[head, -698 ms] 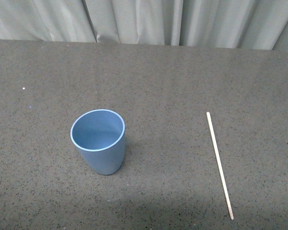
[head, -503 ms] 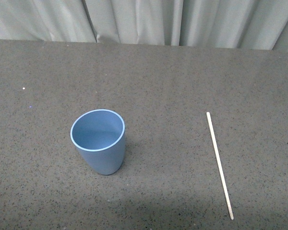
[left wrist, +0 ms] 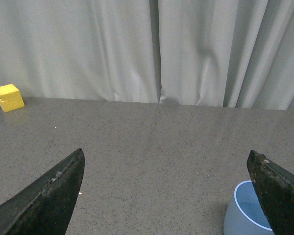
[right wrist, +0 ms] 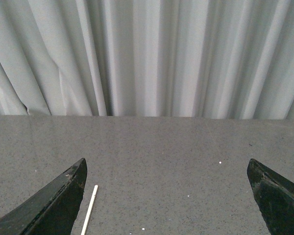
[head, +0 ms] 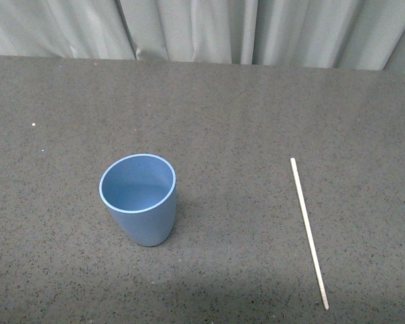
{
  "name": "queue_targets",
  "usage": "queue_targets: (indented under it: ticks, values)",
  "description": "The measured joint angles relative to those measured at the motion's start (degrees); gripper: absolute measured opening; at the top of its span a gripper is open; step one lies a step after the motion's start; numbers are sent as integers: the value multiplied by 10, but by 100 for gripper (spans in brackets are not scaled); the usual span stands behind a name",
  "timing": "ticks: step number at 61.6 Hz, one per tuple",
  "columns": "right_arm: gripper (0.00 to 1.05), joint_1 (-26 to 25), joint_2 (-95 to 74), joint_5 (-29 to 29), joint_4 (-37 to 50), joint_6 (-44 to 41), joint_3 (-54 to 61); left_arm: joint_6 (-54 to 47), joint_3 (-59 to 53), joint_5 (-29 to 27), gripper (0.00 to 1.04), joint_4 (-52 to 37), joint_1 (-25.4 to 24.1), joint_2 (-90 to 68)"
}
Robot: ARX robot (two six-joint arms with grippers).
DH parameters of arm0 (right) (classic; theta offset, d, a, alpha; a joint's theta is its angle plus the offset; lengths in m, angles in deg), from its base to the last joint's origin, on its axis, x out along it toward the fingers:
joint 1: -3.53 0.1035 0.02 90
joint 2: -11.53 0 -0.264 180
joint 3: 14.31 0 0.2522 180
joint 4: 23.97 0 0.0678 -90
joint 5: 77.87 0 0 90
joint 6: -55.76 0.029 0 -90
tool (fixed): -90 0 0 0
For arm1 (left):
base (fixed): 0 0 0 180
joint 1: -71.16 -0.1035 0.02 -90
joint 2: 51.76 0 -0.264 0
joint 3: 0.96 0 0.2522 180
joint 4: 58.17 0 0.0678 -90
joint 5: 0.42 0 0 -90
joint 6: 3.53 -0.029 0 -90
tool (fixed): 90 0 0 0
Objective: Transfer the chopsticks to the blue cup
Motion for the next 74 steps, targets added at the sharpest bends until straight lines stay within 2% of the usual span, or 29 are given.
queue_targets:
  ticks: [53, 55, 57, 59, 61, 66, 74]
  values:
    - [95, 0, 0, 0, 0, 0, 0, 0, 0, 0, 98, 0, 0, 0]
    - [95, 11, -7, -37, 0, -18, -1, 0, 0, 0, 98, 0, 0, 0]
    - [95, 39, -34, -116, -2, -53, -9, 0, 0, 0, 98, 0, 0, 0]
    - [95, 58, -68, -164, -2, -85, -18, 0, 0, -2, 98, 0, 0, 0]
    - [95, 70, -107, -182, 3, -101, -28, 0, 0, -1, 98, 0, 0, 0]
    - [95, 85, -228, -165, 30, -103, -60, 0, 0, 0, 98, 0, 0, 0]
    - [95, 106, -451, -119, 88, -59, -125, 0, 0, 0, 98, 0, 0, 0]
